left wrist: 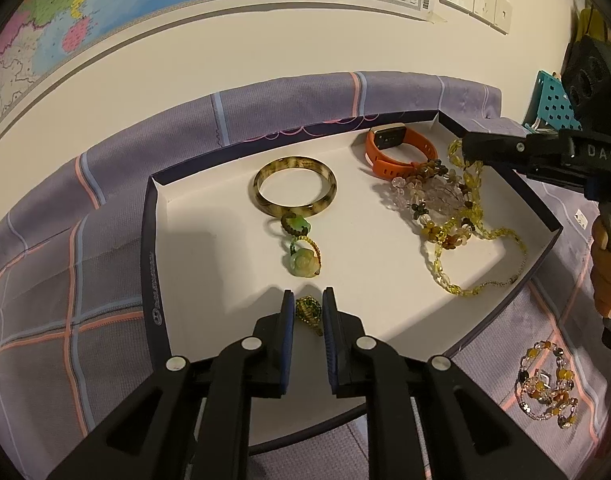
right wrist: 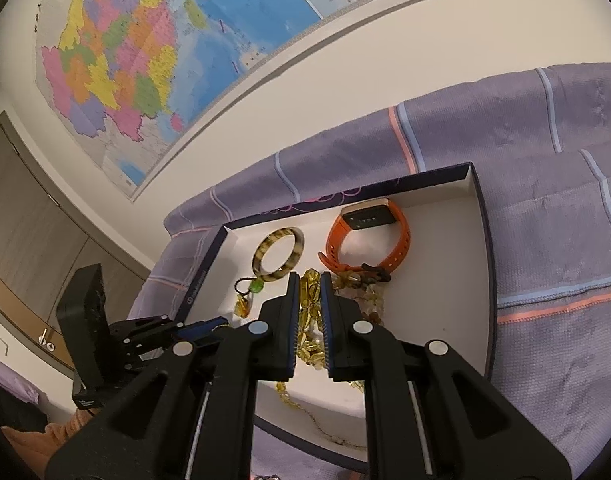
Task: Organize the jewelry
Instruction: 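Open both tools to drop the pendant and necklace in the tray, then move the right tool to the amber-and-clear bead bracelet and grasp it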
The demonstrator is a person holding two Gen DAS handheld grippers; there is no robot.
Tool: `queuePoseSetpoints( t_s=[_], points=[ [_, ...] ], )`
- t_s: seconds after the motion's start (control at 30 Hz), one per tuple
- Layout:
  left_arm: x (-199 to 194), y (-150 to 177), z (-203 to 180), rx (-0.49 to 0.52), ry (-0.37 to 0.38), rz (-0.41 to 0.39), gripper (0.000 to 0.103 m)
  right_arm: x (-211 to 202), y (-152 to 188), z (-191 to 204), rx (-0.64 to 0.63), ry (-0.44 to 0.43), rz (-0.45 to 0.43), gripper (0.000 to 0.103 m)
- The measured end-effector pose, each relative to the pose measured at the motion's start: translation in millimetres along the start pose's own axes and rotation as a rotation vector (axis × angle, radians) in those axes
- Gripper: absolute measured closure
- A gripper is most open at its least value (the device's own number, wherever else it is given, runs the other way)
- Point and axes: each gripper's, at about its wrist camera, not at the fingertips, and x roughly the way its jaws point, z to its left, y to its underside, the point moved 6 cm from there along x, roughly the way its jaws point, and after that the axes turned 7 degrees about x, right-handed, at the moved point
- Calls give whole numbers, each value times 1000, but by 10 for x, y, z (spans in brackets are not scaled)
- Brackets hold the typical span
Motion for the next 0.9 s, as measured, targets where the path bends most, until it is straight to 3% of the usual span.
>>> queuePoseSetpoints(
  t_s=[0.23,0.33,0.4,0.63,0.9],
  points=[
    [-7,-4,14,-9,1,-7,77,28,12,-66,13,23,2,89],
    [-66,-15,17,-10,1,-25,65,2,13,-64,13,28,-5,83],
    [-142,-20,20,-9,-2,-49,58,-30,25,-46,7,32,-11,68],
    [-522,76,84,-31,6,-138,49,-317,193,122,-76,27,-32,47],
    [-857,417,59,-30,15,-180,35,-610,819,332,-215,62,28,23]
  ],
)
